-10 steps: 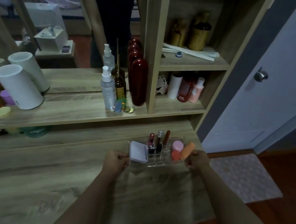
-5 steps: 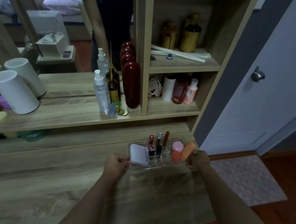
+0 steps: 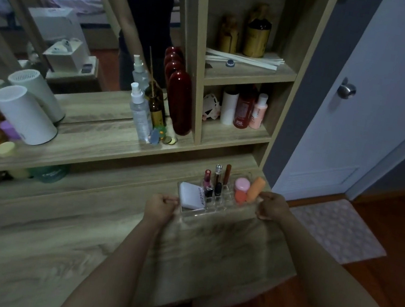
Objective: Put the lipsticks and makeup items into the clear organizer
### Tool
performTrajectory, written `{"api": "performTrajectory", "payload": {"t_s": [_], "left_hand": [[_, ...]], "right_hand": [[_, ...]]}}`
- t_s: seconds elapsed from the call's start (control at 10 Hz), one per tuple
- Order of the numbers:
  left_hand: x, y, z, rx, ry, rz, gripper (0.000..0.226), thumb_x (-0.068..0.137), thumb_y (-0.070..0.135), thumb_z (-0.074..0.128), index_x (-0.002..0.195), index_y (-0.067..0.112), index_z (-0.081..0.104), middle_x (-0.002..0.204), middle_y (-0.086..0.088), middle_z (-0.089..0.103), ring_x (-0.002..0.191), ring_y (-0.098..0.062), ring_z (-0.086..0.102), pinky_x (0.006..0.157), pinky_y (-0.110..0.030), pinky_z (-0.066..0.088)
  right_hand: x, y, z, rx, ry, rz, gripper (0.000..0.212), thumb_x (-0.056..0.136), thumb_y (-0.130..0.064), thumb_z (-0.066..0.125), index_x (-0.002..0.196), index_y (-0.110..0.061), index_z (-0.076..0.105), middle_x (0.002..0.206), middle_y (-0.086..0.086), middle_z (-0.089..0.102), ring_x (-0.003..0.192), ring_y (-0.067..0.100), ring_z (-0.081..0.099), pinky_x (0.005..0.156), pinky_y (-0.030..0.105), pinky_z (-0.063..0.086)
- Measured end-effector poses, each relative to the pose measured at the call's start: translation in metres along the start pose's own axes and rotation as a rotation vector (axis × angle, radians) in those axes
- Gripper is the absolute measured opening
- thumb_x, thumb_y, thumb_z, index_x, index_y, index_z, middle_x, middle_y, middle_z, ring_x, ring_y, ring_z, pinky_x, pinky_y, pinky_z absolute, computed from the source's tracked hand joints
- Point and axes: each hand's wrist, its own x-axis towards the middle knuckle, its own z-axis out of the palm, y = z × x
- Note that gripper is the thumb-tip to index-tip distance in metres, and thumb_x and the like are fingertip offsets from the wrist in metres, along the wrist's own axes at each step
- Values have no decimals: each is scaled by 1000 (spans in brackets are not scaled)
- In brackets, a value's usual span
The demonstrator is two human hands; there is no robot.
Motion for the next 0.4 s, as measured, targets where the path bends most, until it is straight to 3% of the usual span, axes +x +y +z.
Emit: {"api": "performTrajectory", "payload": {"t_s": [0.1, 0.2, 0.3, 0.4], "left_hand": [[-10, 15, -7, 99, 66, 116, 19, 87, 1, 55, 93, -8, 71, 87, -21, 71, 83, -22, 62, 88, -46, 53], [-28, 44, -11, 301, 121, 354, 21, 90, 11, 52, 92, 2, 71, 86, -18, 71, 82, -30, 65, 77, -40, 52], [-40, 91, 5, 416, 12, 628, 21, 91, 12, 51, 99, 5, 69, 97, -15, 70, 91, -30, 64, 80, -36, 49], [-46, 146, 30, 502, -144, 757, 27, 93, 13, 48, 110, 5, 67, 116, -18, 67, 107, -31, 62, 92, -36, 48]], "right_hand": [[-8, 3, -7, 107, 40, 51, 36, 94, -4, 43, 128, 3, 54, 128, 31, 57, 100, 34, 62, 99, 47, 49], [-22, 4, -21, 36, 103, 32, 32, 94, -13, 48, 118, 4, 62, 124, 27, 61, 114, 40, 58, 103, 47, 47], [-41, -2, -38, -183, 153, -15, 29, 94, -14, 46, 104, 6, 65, 124, 25, 61, 116, 37, 56, 98, 38, 45], [-57, -22, -58, -250, 250, -92, 32, 97, -13, 38, 98, 6, 64, 128, 28, 58, 118, 38, 55, 97, 38, 44]]}}
